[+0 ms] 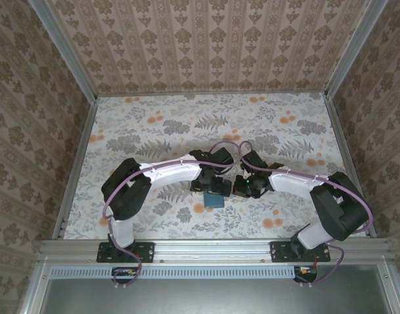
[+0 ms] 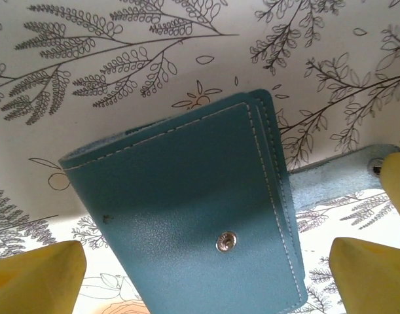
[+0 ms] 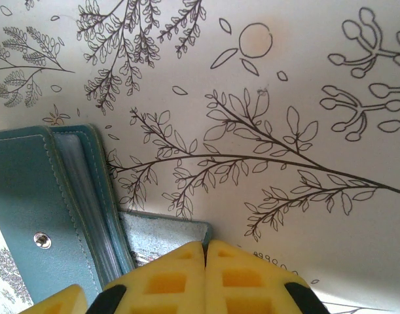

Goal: Take the credit cards out of the card holder

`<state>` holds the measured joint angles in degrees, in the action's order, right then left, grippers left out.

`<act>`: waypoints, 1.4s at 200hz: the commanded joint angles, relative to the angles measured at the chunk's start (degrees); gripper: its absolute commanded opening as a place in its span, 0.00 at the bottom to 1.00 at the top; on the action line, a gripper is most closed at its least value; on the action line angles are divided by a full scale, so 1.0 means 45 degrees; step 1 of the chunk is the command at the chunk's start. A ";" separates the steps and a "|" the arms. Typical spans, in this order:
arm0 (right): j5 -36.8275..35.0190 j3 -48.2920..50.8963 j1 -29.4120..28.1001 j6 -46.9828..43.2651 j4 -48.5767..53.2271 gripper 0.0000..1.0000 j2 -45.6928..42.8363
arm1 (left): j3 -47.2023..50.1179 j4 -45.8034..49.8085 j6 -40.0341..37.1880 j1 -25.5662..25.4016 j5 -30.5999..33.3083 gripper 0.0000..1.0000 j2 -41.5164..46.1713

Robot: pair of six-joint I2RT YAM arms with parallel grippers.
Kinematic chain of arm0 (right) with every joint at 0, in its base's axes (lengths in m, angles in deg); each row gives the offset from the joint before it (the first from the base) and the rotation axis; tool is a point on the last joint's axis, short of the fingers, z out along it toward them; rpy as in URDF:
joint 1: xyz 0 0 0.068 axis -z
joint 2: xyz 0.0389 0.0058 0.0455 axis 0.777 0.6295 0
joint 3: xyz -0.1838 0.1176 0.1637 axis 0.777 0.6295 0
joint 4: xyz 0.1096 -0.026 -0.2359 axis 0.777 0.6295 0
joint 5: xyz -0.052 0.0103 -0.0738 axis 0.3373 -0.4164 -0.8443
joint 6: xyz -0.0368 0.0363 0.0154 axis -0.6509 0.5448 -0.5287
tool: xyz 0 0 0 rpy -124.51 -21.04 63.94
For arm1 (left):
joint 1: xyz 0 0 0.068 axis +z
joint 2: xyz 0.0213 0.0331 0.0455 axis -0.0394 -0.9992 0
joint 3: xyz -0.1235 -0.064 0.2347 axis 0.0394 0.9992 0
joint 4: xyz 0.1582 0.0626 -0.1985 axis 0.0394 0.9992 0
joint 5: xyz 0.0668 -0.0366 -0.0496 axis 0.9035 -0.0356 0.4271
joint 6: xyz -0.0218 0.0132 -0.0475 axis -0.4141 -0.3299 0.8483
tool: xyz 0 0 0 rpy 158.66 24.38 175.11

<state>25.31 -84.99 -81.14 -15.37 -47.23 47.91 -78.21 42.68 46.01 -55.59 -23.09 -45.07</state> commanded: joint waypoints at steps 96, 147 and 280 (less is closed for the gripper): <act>-0.0090 0.0023 0.0111 -0.0027 0.0627 0.01 -0.0121 | 0.0064 -0.0039 0.0227 -0.0134 -0.0352 0.90 -0.0705; -0.0164 0.0062 0.0118 -0.0005 0.0710 0.01 -0.0296 | 0.0261 0.0033 0.0215 -0.0116 -0.0189 0.76 -0.0328; -0.0262 0.0044 0.0133 -0.0006 0.0868 0.00 -0.0425 | 0.1301 0.0639 0.0139 0.0382 0.0517 0.69 0.1544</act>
<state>25.27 -84.99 -80.96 -15.37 -46.14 47.17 -74.01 42.42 46.52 -54.93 -22.77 -40.77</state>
